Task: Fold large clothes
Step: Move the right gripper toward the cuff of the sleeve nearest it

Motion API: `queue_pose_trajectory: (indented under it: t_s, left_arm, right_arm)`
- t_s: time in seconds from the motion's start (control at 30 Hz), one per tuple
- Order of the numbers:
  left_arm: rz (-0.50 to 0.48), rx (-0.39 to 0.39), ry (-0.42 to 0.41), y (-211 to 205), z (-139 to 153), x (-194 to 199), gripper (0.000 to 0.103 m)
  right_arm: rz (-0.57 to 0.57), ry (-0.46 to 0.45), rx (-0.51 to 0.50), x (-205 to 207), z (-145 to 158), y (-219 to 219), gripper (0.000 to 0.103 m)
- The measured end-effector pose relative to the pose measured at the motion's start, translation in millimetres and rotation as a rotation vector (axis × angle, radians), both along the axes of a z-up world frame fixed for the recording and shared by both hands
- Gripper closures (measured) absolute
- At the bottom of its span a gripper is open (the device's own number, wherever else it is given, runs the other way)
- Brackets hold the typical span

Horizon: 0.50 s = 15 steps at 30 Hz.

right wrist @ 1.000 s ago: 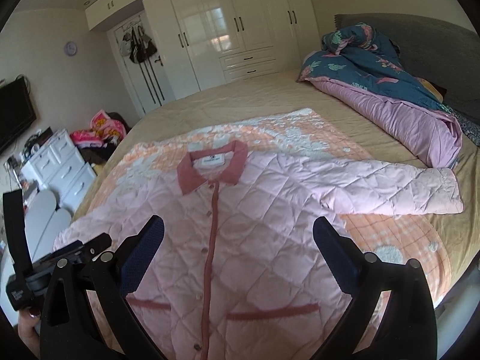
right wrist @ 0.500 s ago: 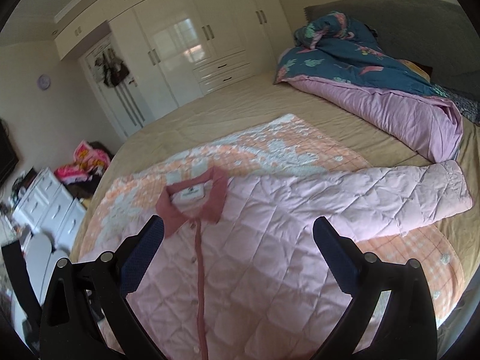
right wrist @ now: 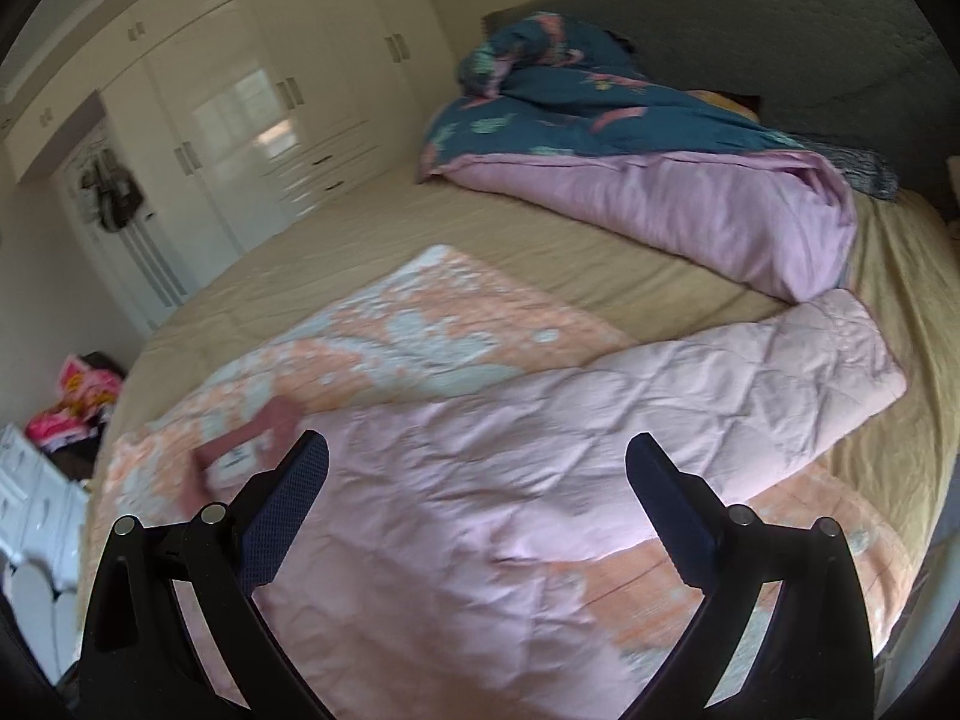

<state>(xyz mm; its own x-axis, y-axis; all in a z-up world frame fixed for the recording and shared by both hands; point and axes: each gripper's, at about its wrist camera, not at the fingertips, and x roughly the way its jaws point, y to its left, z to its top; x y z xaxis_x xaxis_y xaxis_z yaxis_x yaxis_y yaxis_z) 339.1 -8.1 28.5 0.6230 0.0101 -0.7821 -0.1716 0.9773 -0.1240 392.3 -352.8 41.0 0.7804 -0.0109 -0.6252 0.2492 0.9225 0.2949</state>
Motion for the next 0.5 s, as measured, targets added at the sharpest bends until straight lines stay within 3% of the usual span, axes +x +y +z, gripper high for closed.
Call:
queue_pose_trajectory:
  t_s: [0.5]
  left_arm:
    - [-0.007,0.028,0.071,-42,-32,45,0.008]
  right_arm:
    - [-0.224,0.105,0.120,13,-63,-105,0.004]
